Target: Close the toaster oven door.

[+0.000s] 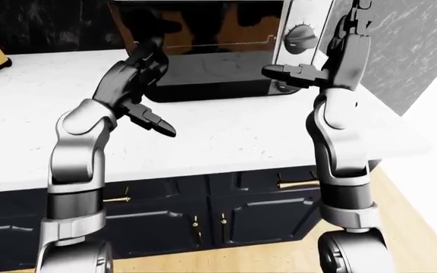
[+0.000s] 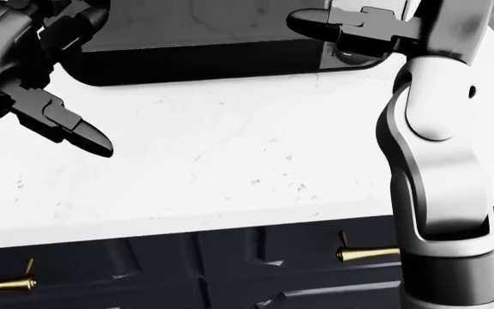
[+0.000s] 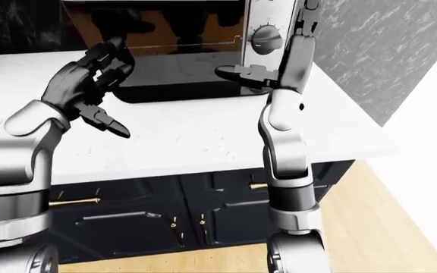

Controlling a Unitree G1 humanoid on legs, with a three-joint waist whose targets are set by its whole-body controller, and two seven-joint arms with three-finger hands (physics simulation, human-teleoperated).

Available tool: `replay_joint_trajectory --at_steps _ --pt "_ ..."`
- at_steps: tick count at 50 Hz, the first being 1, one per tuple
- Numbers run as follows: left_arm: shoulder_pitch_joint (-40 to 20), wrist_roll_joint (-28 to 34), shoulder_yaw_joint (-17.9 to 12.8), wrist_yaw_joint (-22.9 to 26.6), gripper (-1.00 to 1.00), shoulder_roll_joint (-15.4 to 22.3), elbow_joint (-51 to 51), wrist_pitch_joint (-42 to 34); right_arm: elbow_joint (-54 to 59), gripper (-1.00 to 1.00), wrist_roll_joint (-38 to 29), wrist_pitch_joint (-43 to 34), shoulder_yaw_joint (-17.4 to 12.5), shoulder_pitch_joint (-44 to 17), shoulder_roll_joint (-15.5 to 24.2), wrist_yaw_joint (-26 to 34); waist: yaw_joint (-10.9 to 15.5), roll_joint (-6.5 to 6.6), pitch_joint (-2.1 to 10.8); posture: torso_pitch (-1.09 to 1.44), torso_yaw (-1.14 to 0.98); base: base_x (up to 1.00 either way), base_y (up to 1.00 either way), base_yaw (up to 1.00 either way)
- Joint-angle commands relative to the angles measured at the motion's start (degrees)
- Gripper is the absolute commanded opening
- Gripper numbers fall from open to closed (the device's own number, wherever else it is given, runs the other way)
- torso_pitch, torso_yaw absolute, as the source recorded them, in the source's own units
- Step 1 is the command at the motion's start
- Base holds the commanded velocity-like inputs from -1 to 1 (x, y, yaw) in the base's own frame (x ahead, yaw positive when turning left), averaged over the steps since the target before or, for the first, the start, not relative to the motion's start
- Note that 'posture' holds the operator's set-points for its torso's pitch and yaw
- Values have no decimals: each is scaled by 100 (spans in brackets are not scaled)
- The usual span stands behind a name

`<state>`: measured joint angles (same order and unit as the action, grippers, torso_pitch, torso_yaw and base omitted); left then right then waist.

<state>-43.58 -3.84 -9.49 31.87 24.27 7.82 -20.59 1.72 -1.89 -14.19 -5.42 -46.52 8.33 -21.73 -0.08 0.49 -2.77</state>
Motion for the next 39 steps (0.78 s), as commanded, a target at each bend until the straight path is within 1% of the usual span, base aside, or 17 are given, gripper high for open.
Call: replay_joint_trajectory --at_steps 1,3,5,10,15,21,24,28,31,32,33,34,35,37,38,39 --pt "-289 113 -306 -395 100 166 -50 174 -200 100 -28 135 -14 -195 46 6 19 -1 161 0 0 0 0 0" --pt "-380 128 -308 -453 100 201 47 218 -203 100 -22 127 -17 -198 46 9 19 0 160 0 0 0 0 0" --pt "-552 150 -335 -659 100 220 267 286 -199 100 -22 122 -11 -213 43 9 16 -2 156 0 0 0 0 0" --pt "-879 183 -277 -894 100 283 743 494 -182 100 -10 113 -21 -244 57 19 9 -4 157 0 0 0 0 0" --pt "-1143 201 -230 -1015 100 307 1086 591 -204 100 7 76 -25 -263 64 23 -6 4 143 0 0 0 0 0" --pt "-1283 216 -195 -1079 100 310 1279 663 -261 100 20 60 -27 -208 57 15 -29 32 131 0 0 0 0 0" --pt "-1326 221 -183 -1079 100 316 1362 700 -260 100 24 62 -29 -207 60 10 -37 71 125 0 0 0 0 0" --pt "-1410 247 -163 -1062 100 327 1549 781 -267 100 27 59 -27 -199 58 9 -49 175 106 0 0 0 0 0" --pt "-1475 262 -154 -1069 100 327 1648 825 -278 100 35 52 -27 -198 56 8 -20 235 134 0 0 0 0 0" --pt "-1489 264 -152 -1068 100 327 1671 838 -276 100 36 55 -27 -197 56 8 -26 192 160 0 0 0 0 0" --pt "-1502 262 -154 -1068 100 329 1674 831 -271 100 38 60 -27 -195 55 9 -22 131 150 0 0 0 0 0" --pt "-1506 262 -153 -1066 100 329 1683 838 -270 100 39 62 -27 -194 55 8 -29 121 178 0 0 0 0 0" --pt "-1508 262 -152 -1064 100 331 1684 837 -269 100 37 68 -25 -192 56 9 -16 76 210 0 0 0 0 0" --pt "-1506 266 -144 -1042 100 335 1691 840 -260 100 34 85 -24 -182 54 11 82 -42 229 0 0 0 0 0" --pt "-1505 265 -145 -1033 100 336 1687 832 -271 100 36 78 -23 -180 53 13 124 -130 219 0 0 0 0 0" --pt "-1514 271 -144 -1036 100 336 1709 842 -262 100 37 80 -28 -186 58 14 163 -263 208 0 0 0 0 0"
